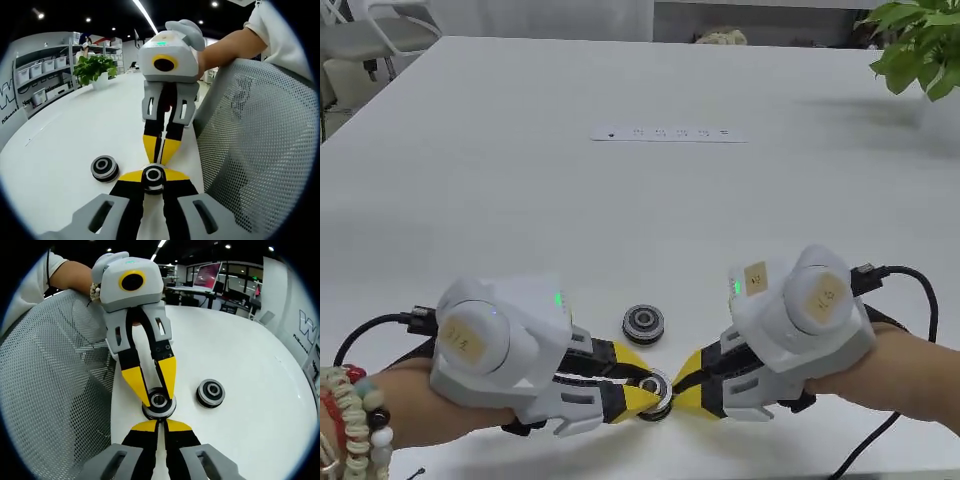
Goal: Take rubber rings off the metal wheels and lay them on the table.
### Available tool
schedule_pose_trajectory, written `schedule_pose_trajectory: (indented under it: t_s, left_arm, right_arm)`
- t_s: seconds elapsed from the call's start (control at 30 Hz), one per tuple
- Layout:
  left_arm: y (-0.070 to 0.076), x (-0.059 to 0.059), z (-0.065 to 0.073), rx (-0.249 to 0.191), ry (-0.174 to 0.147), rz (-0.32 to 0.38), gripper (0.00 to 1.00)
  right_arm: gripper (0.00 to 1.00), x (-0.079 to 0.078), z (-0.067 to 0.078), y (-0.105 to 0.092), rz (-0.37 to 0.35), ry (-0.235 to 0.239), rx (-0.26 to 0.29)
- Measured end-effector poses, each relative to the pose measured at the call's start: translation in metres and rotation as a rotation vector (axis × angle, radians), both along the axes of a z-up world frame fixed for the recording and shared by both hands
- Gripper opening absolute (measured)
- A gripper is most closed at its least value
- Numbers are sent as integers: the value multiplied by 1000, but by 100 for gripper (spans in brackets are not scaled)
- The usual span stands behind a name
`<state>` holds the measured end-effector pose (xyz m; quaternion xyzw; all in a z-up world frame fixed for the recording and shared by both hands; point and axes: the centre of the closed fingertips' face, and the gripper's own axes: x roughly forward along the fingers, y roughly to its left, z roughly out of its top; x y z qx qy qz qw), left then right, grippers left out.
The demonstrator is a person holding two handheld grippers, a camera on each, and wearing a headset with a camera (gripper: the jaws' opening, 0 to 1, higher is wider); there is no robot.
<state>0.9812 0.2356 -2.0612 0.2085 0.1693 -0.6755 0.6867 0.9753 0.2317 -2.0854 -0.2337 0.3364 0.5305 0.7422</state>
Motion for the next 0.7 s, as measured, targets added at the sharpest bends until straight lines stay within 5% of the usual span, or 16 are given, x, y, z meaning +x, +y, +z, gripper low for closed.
schedule_pose_trajectory:
  t_s: [0.27,0.4,0.6,0.7]
  left_arm:
    - [0,0,-1,-1,6,2,8]
    - [0,0,-1,-11,2,0,8]
    - [1,1,0,-62,30,24,8]
    - [0,1,0,-60,18,18,8]
  right_arm:
    - [5,2,1,-1,-6,-28,-47]
    - [20,-1,2,3,-25,14,-20]
    - [19,1,1,8,-42,26,-30]
    - [21,2,1,11,-78,52,-8]
